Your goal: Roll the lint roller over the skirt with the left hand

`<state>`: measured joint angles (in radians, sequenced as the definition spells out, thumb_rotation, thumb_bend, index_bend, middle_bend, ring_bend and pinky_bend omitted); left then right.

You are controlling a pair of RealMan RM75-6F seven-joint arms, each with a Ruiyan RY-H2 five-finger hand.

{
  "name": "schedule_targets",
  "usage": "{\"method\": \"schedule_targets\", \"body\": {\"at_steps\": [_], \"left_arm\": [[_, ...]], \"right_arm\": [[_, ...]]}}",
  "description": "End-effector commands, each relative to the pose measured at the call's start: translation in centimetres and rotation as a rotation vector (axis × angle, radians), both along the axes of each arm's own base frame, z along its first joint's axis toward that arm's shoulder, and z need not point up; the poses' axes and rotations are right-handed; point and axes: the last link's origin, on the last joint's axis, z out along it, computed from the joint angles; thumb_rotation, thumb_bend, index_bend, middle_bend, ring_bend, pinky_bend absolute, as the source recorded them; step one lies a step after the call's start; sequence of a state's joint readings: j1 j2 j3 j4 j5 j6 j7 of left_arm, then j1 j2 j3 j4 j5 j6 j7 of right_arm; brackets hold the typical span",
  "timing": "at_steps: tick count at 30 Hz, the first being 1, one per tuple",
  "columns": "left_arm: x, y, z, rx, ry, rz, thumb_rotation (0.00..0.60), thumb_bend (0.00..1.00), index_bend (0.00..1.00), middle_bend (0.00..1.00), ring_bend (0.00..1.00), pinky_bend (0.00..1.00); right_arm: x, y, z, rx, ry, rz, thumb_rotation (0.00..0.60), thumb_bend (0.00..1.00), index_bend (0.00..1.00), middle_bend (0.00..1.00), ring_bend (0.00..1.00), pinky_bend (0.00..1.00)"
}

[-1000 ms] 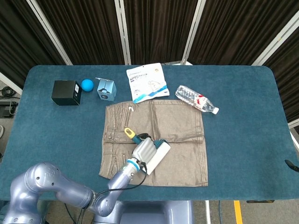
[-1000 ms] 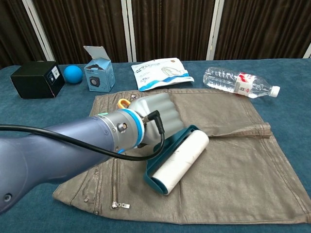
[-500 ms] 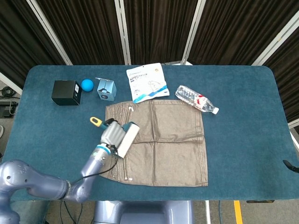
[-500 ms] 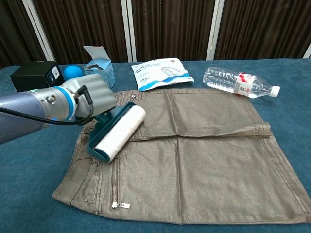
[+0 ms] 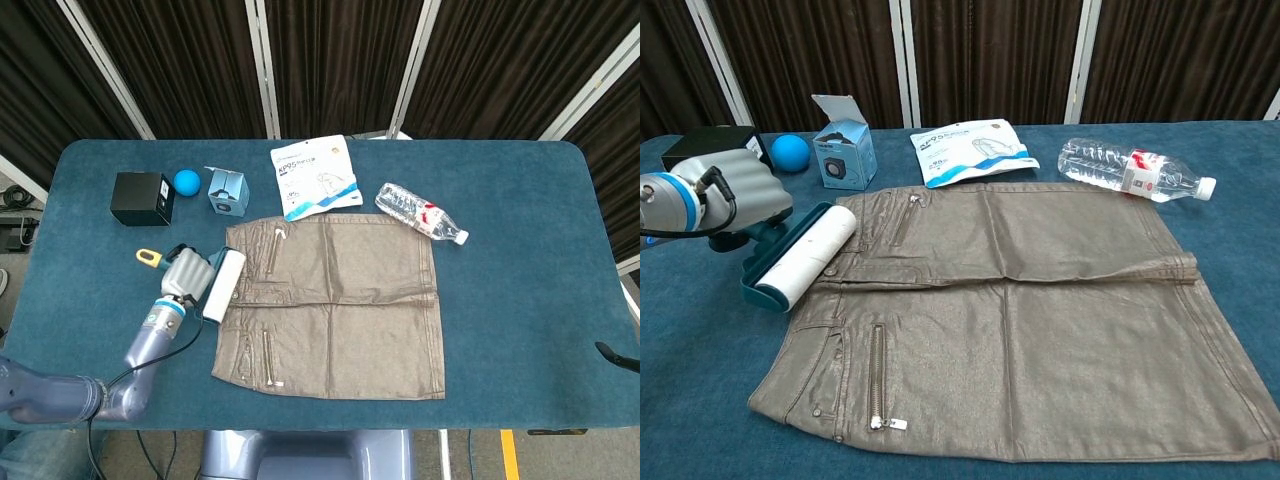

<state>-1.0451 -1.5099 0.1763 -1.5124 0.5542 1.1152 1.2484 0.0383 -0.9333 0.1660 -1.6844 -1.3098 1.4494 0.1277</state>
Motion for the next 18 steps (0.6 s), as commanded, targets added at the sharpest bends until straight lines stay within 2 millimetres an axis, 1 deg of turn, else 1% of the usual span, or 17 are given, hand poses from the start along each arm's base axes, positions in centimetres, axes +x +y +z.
{"method": "schedule_targets", "body": {"at_steps": [1, 5, 8, 10, 11, 12, 14, 16, 18], "left_arm": [[-1.5, 0.2, 0.7, 0.01, 0.008, 0.022, 0.6, 0.65, 0.68, 0.47, 0.39, 0.46], [-3.3, 0.3, 1.2, 0.021, 0.015, 0.054, 0.6, 0.65, 0.68, 0.47, 0.39, 0.46], [-3.7, 0.4, 1.3, 0.025, 0.005, 0.064, 0.6, 0.64, 0.66, 0.45, 0.38, 0.45], [-4.1, 0.4, 1.6, 0.036, -0.007, 0.068, 0.6, 0.5, 0.54, 0.37, 0.34, 0.43], [-4.3, 0.4, 1.9, 0.047, -0.027, 0.078, 0.6, 0.36, 0.41, 0.27, 0.28, 0.39], [-4.5, 0.3, 2.2, 0.056, -0.043, 0.085, 0.6, 0.21, 0.26, 0.15, 0.19, 0.34], [-4.8, 0.2, 2.8, 0.072, -0.062, 0.091, 0.6, 0.06, 0.07, 0.02, 0.05, 0.24], [-5.1, 0.2, 3.7, 0.095, -0.078, 0.097, 0.6, 0.0, 0.0, 0.0, 0.0, 0.17], [-5.3, 0.1, 4.4, 0.116, -0.098, 0.105, 0.6, 0.0, 0.0, 0.0, 0.0, 0.1]], "right_arm": [[0.1, 0.0, -0.2, 0.004, 0.003, 0.001, 0.6, 0.0, 0.0, 0.0, 0.0, 0.0], [0.2, -0.1, -0.4, 0.009, 0.011, 0.001, 0.6, 0.0, 0.0, 0.0, 0.0, 0.0], [0.2, -0.1, -0.5, 0.012, 0.013, 0.0, 0.6, 0.0, 0.0, 0.0, 0.0, 0.0], [0.2, 0.0, -0.5, 0.012, 0.013, 0.001, 0.6, 0.0, 0.0, 0.0, 0.0, 0.0], [0.3, 0.0, -0.5, 0.012, 0.012, 0.002, 0.6, 0.0, 0.0, 0.0, 0.0, 0.0], [0.3, 0.0, -0.5, 0.011, 0.011, 0.002, 0.6, 0.0, 0.0, 0.0, 0.0, 0.0], [0.3, 0.0, -0.5, 0.013, 0.011, 0.004, 0.6, 0.0, 0.0, 0.0, 0.0, 0.0], [0.3, 0.0, -0.6, 0.014, 0.009, 0.007, 0.6, 0.0, 0.0, 0.0, 0.0, 0.0], [0.4, 0.1, -0.6, 0.016, 0.007, 0.011, 0.6, 0.0, 0.0, 0.0, 0.0, 0.0]]}}
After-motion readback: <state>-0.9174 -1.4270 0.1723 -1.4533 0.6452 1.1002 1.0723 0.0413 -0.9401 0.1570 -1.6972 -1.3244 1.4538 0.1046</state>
